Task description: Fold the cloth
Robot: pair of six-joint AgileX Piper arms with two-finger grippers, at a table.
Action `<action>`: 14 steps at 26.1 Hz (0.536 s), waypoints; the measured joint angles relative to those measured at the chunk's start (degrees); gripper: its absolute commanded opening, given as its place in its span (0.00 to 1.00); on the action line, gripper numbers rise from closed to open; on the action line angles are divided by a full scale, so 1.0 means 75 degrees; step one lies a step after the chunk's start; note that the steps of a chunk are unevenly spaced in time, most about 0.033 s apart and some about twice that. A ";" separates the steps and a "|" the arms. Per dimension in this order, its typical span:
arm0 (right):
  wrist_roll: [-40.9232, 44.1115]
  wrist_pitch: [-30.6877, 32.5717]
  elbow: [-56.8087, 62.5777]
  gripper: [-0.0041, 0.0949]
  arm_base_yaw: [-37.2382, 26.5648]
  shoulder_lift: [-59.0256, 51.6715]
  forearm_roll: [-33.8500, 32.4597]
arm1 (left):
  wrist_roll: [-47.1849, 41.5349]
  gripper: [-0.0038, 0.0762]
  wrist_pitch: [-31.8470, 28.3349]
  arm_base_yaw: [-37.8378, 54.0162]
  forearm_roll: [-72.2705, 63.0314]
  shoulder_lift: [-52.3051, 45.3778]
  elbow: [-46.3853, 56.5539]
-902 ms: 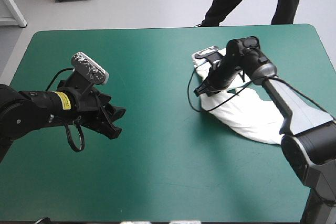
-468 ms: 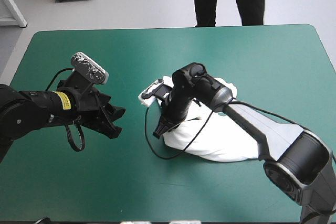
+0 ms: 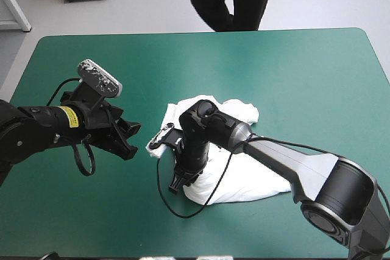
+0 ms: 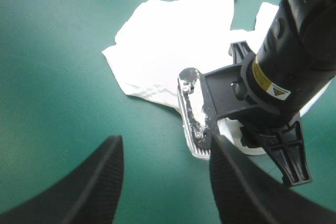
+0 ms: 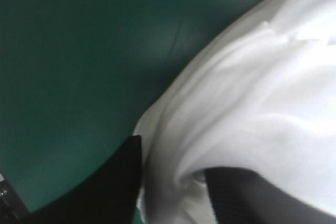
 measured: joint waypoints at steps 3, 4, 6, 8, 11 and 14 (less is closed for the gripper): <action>0.0252 -0.0009 0.0044 0.90 0.0000 -0.0022 -0.0374 | -0.0071 0.52 0.0000 0.0000 0.0295 0.0000 0.0000; 0.0349 -0.0009 0.0044 0.90 0.0000 -0.0061 -0.0558 | -0.0117 0.52 0.0000 0.0000 0.0518 0.0000 0.0000; 0.0637 -0.0016 0.0044 0.90 -0.0009 -0.0335 -0.1106 | -0.0182 0.52 0.0000 0.0000 0.1103 0.0020 -0.0003; 0.0795 -0.0016 0.0044 0.89 -0.0069 -0.0624 -0.1377 | -0.0198 0.52 0.0000 0.0000 0.1394 0.0122 -0.0012; 0.0947 -0.0002 0.0044 0.88 -0.0213 -0.1090 -0.1377 | -0.0201 0.52 0.0000 0.0000 0.1675 0.0526 -0.0061; 0.1074 0.0026 0.0044 0.88 -0.0442 -0.1764 -0.1483 | -0.0168 0.52 -0.0007 0.0000 0.1736 0.1522 -0.0429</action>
